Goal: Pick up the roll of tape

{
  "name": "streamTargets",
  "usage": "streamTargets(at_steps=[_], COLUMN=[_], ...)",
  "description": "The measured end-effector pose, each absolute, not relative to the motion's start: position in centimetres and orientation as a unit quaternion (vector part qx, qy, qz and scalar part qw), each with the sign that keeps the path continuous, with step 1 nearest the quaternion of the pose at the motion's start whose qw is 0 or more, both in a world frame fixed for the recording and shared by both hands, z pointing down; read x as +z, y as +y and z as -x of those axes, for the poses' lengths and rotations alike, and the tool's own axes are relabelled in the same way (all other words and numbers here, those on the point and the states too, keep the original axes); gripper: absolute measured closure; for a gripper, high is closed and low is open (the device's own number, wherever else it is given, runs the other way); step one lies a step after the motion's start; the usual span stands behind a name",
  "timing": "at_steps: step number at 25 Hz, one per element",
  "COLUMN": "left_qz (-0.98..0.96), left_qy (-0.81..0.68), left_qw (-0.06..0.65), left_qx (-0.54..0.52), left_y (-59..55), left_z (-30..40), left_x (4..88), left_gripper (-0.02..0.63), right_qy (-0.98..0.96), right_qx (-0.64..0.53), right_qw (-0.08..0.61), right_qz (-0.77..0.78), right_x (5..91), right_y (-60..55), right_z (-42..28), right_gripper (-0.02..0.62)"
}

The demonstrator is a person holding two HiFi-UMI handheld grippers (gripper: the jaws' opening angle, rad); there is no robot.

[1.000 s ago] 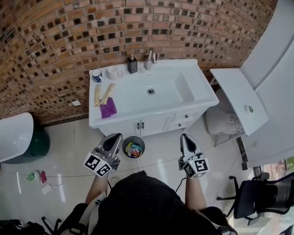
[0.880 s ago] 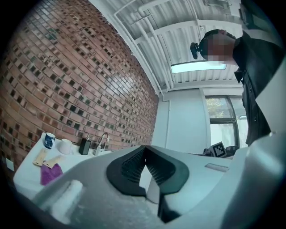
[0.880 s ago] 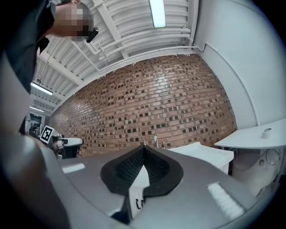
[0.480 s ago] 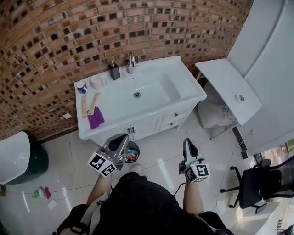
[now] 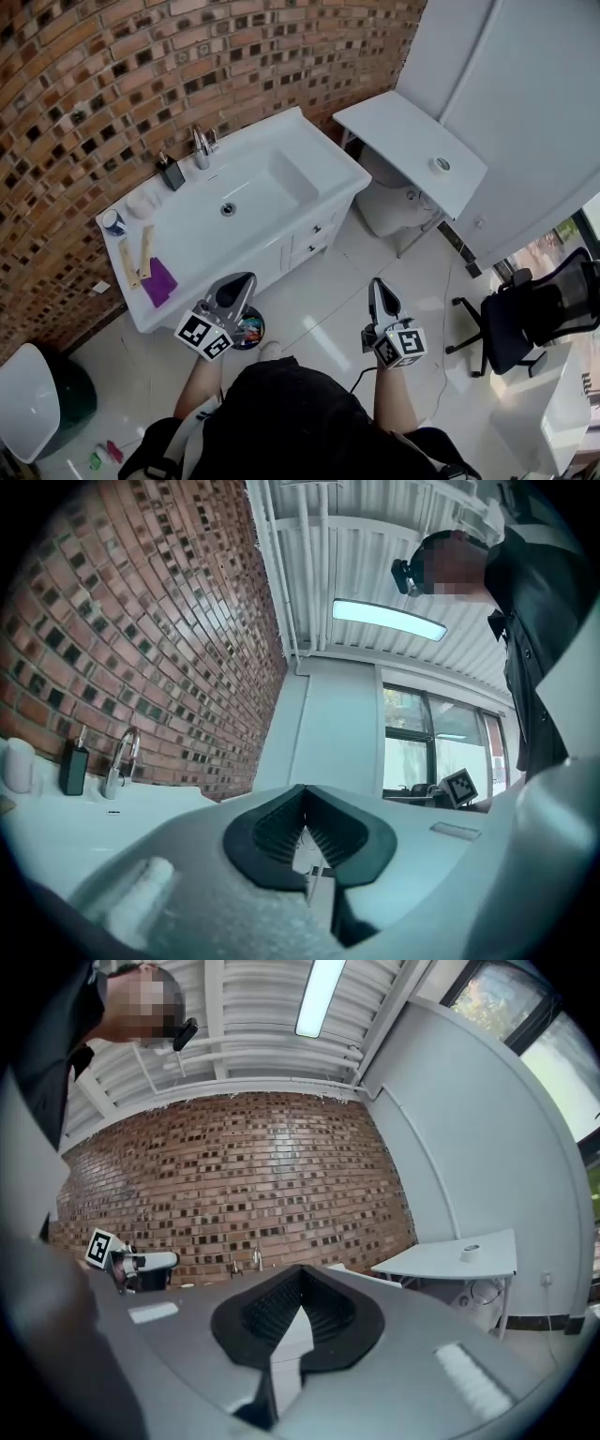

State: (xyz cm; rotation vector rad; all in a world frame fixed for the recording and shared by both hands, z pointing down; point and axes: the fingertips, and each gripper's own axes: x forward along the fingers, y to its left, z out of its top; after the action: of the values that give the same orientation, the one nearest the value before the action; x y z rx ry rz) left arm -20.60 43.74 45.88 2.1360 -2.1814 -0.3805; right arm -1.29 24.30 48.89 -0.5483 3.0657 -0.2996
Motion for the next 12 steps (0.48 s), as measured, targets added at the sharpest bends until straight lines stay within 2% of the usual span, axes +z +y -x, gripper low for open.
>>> streamTargets(at_steps=[12], left_qz=[-0.763], left_qy=[-0.633], left_qw=[0.064], left_qx=[-0.116], left_y=[37.4], left_z=[20.4], left_x=[47.5], left_gripper=[0.604], right_qy=[0.961], right_qx=[-0.081], right_qw=[-0.005], right_qz=[0.265], right_x=[49.1], right_y=[23.5], right_z=[-1.9], right_gripper=[0.591])
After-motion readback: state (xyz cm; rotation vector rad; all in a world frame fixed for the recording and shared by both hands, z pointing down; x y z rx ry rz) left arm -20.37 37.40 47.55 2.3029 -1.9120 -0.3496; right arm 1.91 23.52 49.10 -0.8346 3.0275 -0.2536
